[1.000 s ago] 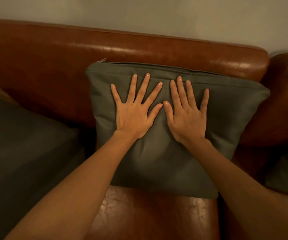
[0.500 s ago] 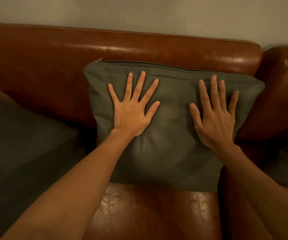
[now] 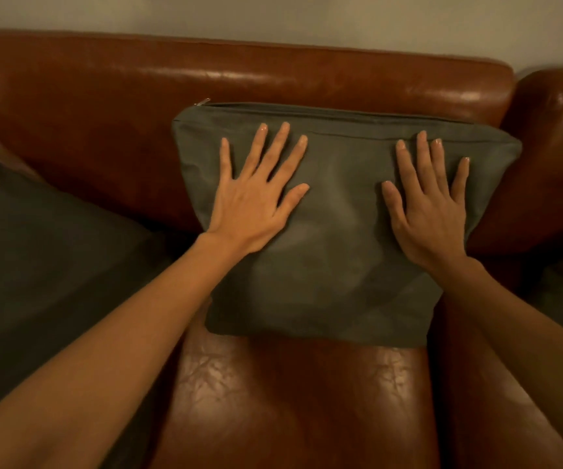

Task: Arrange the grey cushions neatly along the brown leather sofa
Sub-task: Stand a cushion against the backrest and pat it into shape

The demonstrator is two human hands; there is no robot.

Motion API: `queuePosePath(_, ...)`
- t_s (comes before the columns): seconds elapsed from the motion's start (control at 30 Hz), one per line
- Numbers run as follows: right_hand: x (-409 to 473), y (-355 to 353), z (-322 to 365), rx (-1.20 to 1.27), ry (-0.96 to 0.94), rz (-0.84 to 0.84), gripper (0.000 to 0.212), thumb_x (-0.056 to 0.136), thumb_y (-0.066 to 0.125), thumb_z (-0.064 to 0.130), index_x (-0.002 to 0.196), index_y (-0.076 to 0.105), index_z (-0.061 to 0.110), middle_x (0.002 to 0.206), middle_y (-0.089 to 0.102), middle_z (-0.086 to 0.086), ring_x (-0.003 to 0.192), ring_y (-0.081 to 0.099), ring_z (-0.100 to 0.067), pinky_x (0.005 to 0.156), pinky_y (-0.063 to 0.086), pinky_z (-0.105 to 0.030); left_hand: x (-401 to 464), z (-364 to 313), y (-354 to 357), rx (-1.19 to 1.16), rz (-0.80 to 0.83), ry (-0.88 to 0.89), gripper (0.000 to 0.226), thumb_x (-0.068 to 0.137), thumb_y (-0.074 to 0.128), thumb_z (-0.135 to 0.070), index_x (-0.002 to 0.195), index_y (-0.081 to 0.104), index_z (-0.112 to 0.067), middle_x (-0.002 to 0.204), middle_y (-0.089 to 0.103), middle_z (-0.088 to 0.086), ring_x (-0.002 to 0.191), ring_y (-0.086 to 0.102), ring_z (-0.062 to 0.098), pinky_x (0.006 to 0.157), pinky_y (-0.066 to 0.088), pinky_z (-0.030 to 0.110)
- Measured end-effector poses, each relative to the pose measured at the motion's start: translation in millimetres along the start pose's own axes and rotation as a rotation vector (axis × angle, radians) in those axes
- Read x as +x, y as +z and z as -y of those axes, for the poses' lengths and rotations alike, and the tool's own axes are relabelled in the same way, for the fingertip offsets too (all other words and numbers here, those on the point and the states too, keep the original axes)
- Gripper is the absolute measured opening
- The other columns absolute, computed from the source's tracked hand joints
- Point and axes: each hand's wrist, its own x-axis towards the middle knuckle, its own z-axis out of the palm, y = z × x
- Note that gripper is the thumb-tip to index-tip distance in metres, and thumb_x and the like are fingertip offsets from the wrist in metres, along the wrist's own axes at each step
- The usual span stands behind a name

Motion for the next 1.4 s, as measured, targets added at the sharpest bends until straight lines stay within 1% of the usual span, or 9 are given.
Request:
queuePosePath(0.13, -27, -10, 24, -0.003, 0.036, -0.124, 0.055, 0.107, 0.023, 0.041, 0.156, 0.015, 0.016, 0.164, 0.011, -0.011, 0.152, 0.005, -0.026, 0.118, -0.006, -0.054, -36, -11, -3, -0.043, -0.083, -0.05, 0.06, 0.104, 0.021, -0.046, 0.156, 0.008, -0.02, 0.164, 0.006, 0.004, 0.151, 0.0, 0.024, 0.116, -0.003, 0.061)
queuePosePath(0.23, -71, 1, 56, 0.036, -0.119, -0.203, 0.052, 0.106, 0.033, 0.031, 0.154, 0.024, 0.011, 0.16, 0.018, -0.009, 0.15, 0.011, -0.024, 0.119, -0.001, -0.053, -80, -33, 12, -0.001, -0.156, 0.128, 0.06, 0.104, 0.025, -0.044, 0.154, 0.011, -0.014, 0.16, 0.011, 0.003, 0.149, 0.01, 0.024, 0.115, 0.001, 0.061)
queuePosePath(0.37, -113, 28, 62, 0.001, -0.243, -0.084, 0.054, 0.106, 0.032, 0.036, 0.155, 0.018, 0.017, 0.16, 0.018, -0.005, 0.15, 0.011, -0.019, 0.12, -0.001, -0.051, -118, -29, 47, 0.082, -0.127, 0.28, 0.064, 0.101, 0.032, -0.051, 0.153, 0.012, -0.02, 0.161, 0.017, -0.001, 0.146, 0.017, 0.022, 0.114, 0.002, 0.063)
queuePosePath(0.57, -100, 48, 40, -0.066, -0.267, 0.005, 0.057, 0.105, 0.017, 0.051, 0.156, 0.01, 0.025, 0.161, 0.013, -0.001, 0.15, 0.009, -0.019, 0.121, -0.006, -0.041, -104, -15, 74, 0.141, -0.109, 0.252, 0.064, 0.098, 0.028, -0.057, 0.153, 0.012, -0.027, 0.157, 0.018, -0.003, 0.146, 0.003, 0.018, 0.113, -0.009, 0.063)
queuePosePath(0.73, -94, 64, 28, -0.083, -0.324, -0.041, 0.057, 0.105, 0.016, 0.05, 0.156, -0.001, 0.03, 0.16, 0.003, 0.006, 0.151, -0.011, -0.012, 0.121, -0.008, -0.04, -96, -9, 90, 0.14, -0.15, 0.262, 0.061, 0.099, 0.021, -0.058, 0.153, 0.012, -0.03, 0.156, 0.018, -0.003, 0.149, -0.016, 0.013, 0.113, -0.013, 0.061)
queuePosePath(0.97, -99, 61, 22, -0.064, -0.368, -0.063, 0.056, 0.106, 0.019, 0.05, 0.156, 0.003, 0.031, 0.161, 0.007, 0.006, 0.152, 0.003, -0.017, 0.122, -0.003, -0.038, -104, -8, 88, 0.137, -0.194, 0.311, 0.072, 0.097, 0.019, -0.066, 0.155, -0.005, -0.03, 0.162, -0.005, -0.004, 0.15, -0.014, 0.015, 0.114, -0.011, 0.062)
queuePosePath(1.1, -114, 52, 5, -0.084, -0.412, -0.051, 0.06, 0.103, 0.025, 0.056, 0.156, 0.008, 0.034, 0.16, 0.012, 0.006, 0.145, 0.025, -0.024, 0.121, 0.004, -0.038, -121, 8, 77, 0.18, -0.09, 0.438, 0.085, 0.086, 0.024, -0.079, 0.154, -0.005, -0.036, 0.162, -0.019, -0.001, 0.15, -0.012, 0.022, 0.111, -0.016, 0.065)
queuePosePath(1.23, -132, 47, -22, -0.128, -0.422, -0.018, 0.065, 0.098, 0.027, 0.064, 0.155, 0.012, 0.036, 0.16, 0.014, 0.005, 0.144, 0.027, -0.026, 0.121, 0.009, -0.042, -137, 34, 68, 0.257, 0.037, 0.475, 0.08, 0.086, 0.02, -0.077, 0.152, -0.004, -0.04, 0.161, -0.011, -0.003, 0.146, 0.011, 0.027, 0.108, -0.015, 0.068)
queuePosePath(1.4, -140, 42, -38, -0.192, -0.415, 0.043, 0.065, 0.098, 0.024, 0.066, 0.155, 0.013, 0.038, 0.16, 0.02, 0.003, 0.145, 0.026, -0.026, 0.12, 0.012, -0.045, -163, 55, 68, 0.264, 0.115, 0.359, 0.078, 0.088, 0.022, -0.073, 0.153, -0.004, -0.039, 0.16, -0.024, -0.003, 0.149, -0.018, 0.022, 0.112, -0.005, 0.066)
